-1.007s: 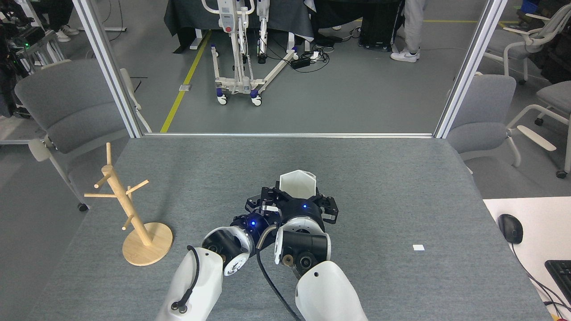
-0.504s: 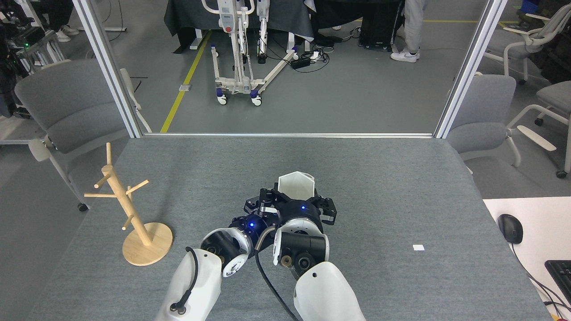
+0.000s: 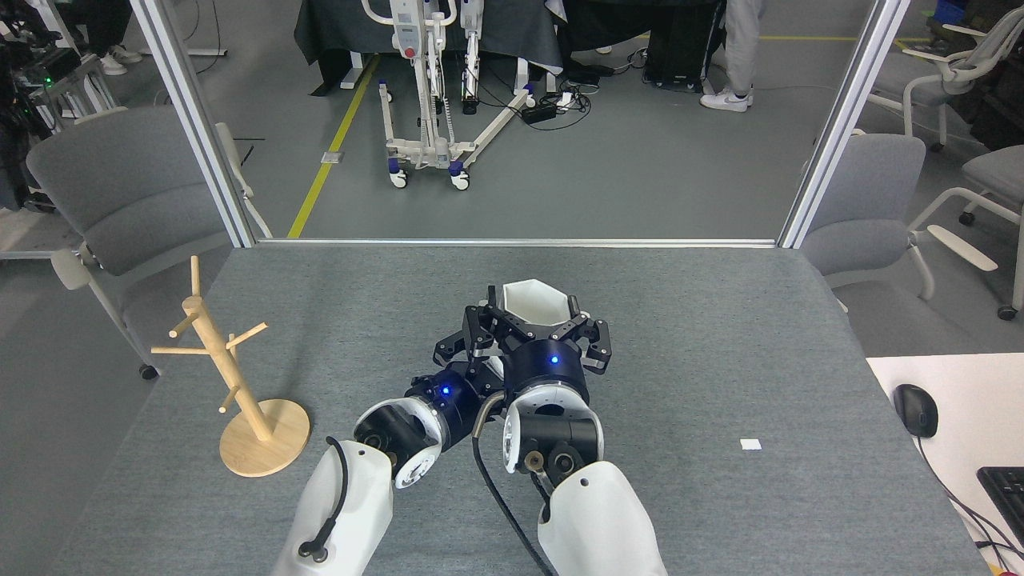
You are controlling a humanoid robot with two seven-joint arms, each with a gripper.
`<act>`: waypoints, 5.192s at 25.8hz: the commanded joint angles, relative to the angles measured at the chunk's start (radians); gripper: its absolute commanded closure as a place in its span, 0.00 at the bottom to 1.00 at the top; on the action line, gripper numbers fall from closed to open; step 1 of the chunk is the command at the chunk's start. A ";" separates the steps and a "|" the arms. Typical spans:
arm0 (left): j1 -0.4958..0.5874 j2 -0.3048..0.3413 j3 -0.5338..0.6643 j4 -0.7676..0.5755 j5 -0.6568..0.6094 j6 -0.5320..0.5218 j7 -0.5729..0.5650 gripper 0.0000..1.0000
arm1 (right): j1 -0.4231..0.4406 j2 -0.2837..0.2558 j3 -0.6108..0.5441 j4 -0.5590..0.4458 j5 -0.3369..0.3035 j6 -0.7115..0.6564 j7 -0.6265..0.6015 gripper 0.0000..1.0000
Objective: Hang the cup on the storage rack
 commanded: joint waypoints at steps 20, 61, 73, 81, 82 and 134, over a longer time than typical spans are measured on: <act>0.093 -0.014 0.014 -0.007 0.000 0.012 0.004 1.00 | 0.067 -0.174 -0.553 -0.008 -0.092 -0.354 -0.428 0.01; 0.592 0.101 0.559 -0.476 0.003 -0.248 0.119 1.00 | 0.438 -0.214 -0.737 0.018 0.051 -0.722 -0.476 0.00; 0.609 0.100 0.862 -0.473 0.003 -0.298 0.153 1.00 | 0.433 -0.213 -0.736 0.026 0.053 -0.722 -0.474 0.00; 0.581 0.106 0.896 -0.395 -0.003 -0.223 0.150 1.00 | 0.433 -0.211 -0.734 0.032 0.054 -0.722 -0.474 0.00; 0.563 0.118 0.896 -0.381 -0.005 -0.206 0.145 1.00 | 0.433 -0.210 -0.734 0.032 0.054 -0.722 -0.474 0.00; 0.284 0.213 0.809 -0.116 -0.102 -0.050 0.072 1.00 | 0.348 -0.173 -0.736 0.089 0.085 -0.722 -0.469 0.00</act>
